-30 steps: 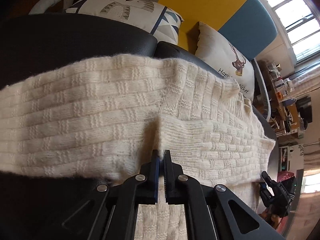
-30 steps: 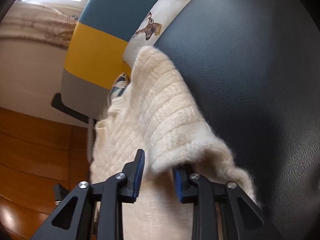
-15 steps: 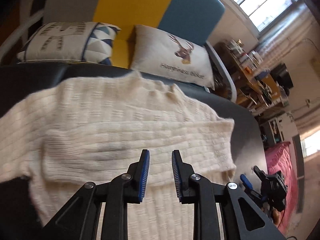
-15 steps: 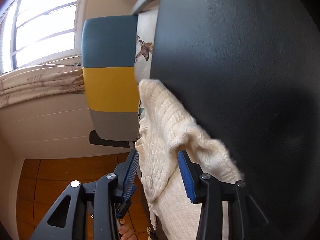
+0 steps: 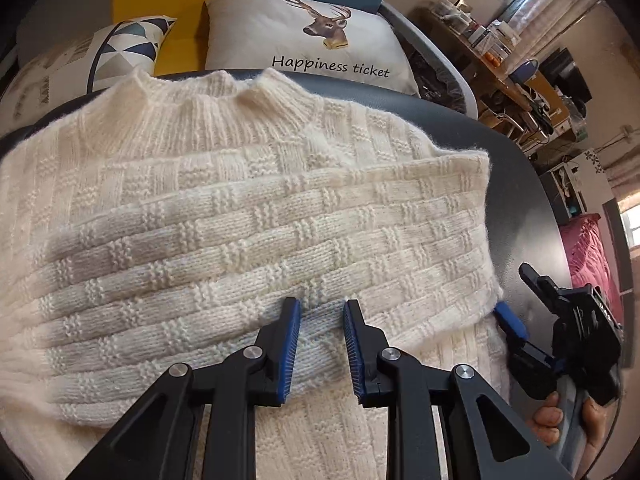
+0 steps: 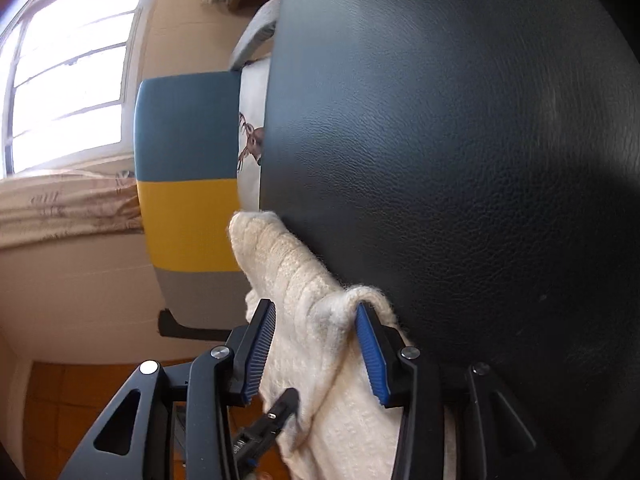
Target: Fold clothes
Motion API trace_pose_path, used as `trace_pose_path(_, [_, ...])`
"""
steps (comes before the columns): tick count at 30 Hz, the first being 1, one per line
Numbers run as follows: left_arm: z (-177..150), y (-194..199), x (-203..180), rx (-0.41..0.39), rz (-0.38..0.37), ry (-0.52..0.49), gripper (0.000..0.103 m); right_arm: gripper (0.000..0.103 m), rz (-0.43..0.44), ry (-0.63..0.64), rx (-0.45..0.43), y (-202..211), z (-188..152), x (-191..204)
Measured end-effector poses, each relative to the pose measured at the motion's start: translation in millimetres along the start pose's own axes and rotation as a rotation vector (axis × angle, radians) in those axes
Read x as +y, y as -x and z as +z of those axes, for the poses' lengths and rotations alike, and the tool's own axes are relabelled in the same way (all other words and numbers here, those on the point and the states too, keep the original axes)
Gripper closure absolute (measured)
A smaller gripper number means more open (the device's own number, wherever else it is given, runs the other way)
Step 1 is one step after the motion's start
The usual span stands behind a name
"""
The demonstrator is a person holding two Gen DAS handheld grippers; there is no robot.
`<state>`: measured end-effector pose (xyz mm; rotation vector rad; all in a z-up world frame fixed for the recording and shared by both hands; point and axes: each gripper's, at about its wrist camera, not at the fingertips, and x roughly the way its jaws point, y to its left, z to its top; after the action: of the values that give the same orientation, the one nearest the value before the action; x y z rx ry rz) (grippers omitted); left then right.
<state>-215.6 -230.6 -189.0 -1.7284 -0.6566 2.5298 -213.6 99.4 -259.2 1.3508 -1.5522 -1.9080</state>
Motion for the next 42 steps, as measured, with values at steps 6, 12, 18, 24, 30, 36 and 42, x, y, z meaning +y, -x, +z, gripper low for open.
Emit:
trace_pose_path(6, [40.9,37.1,-33.9,-0.107,-0.129,-0.131,0.079,0.060,-0.003,0.207,0.090,18.0,5.1,27.3])
trace_pose_path(12, [106.8,24.0,-96.2,-0.053,-0.212,-0.406,0.041,0.060,0.081,0.236,0.307,-4.6,-6.1,26.7])
trace_pose_path(18, [143.3,-37.1,-129.1,0.169,-0.249,-0.524,0.040,0.060,0.050,0.222,0.344,-27.8,-6.9,11.5])
trace_pose_path(24, [143.9,-70.0,-141.6,0.299,-0.288,-0.608,0.059,0.060,0.042,0.247,0.295,-33.0,-0.3,15.9])
trace_pose_path(30, [132.0,-89.1,-147.1,0.304,-0.241,-0.692,0.086,0.061,-0.056,0.401,0.226,-34.3,-6.5,25.5])
trace_pose_path(36, [134.3,-86.0,-140.5,0.151,-0.253,-0.657,0.093,0.095,-0.220,0.512,0.183,-38.5,-13.4,28.7])
trace_pose_path(42, [130.9,-99.7,-141.2,0.133,-0.230,-0.590,0.091,0.092,-0.242,0.564,0.221,-34.1,-14.1,33.1])
